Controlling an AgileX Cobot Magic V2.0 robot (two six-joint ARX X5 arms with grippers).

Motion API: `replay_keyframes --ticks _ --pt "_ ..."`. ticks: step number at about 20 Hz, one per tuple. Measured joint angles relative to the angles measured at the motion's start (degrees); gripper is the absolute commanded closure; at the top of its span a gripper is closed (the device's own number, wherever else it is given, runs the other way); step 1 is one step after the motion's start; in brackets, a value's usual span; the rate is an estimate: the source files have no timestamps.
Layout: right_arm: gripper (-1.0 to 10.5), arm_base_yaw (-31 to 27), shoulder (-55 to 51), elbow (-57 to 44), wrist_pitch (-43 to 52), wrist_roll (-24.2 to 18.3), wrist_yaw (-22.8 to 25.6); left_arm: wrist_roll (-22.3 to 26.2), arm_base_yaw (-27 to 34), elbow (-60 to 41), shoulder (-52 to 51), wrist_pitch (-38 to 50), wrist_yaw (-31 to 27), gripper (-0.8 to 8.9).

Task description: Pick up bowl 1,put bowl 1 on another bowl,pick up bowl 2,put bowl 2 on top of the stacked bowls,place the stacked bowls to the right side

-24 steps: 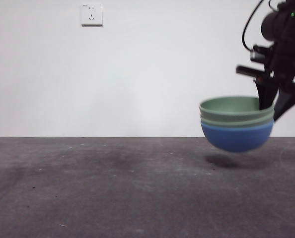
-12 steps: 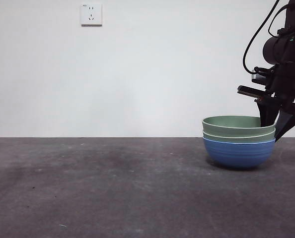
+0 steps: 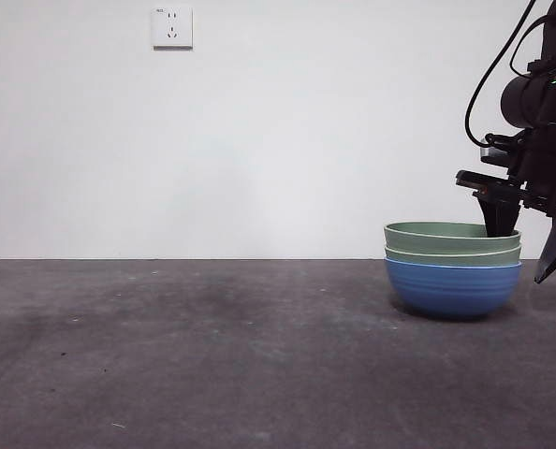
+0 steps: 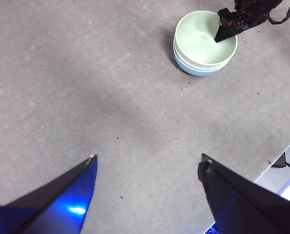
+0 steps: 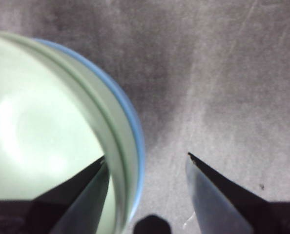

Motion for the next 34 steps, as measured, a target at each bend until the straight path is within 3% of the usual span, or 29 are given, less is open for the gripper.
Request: replay_keyframes --ticks 3,7,11,17,20,21,22,23,24,34 --pt "6.9 -0.28 -2.78 -0.17 -0.33 -0.17 0.02 0.0 0.0 0.0 0.0 0.0 0.0 4.68" --pt "6.9 -0.5 -14.32 -0.22 -1.4 0.02 0.0 0.0 0.0 0.0 0.0 0.0 0.0 4.68" --pt "6.9 -0.17 -25.77 -0.22 -8.22 -0.04 -0.13 0.02 0.0 0.0 0.0 0.0 0.0 4.68" --pt "7.0 7.15 -38.84 -0.22 -27.02 -1.7 -0.15 0.57 0.0 0.0 0.0 -0.02 0.04 4.68" --pt "7.5 11.78 -41.97 -0.22 -29.35 -1.7 -0.11 0.63 0.0 0.0 0.0 -0.04 0.09 4.74" --pt "8.5 12.7 -42.6 -0.22 -29.38 -1.7 -0.15 0.66 0.0 0.0 0.0 -0.07 0.11 5.12" --pt "9.4 13.16 -42.84 -0.22 -29.4 -1.7 -0.17 0.68 0.0 0.0 0.0 -0.07 0.15 6.36" --pt "9.6 13.4 -42.84 -0.22 -29.49 -1.79 -0.17 0.68 0.0 0.0 0.0 -0.07 0.2 7.93" --pt "9.6 13.57 -42.75 -0.22 -29.51 -2.16 -0.15 0.85 0.0 0.0 0.0 -0.07 0.2 8.18" --pt "9.4 13.55 -42.69 -0.22 -29.55 -2.1 -0.07 2.01 0.0 0.0 0.0 -0.07 0.17 8.17"
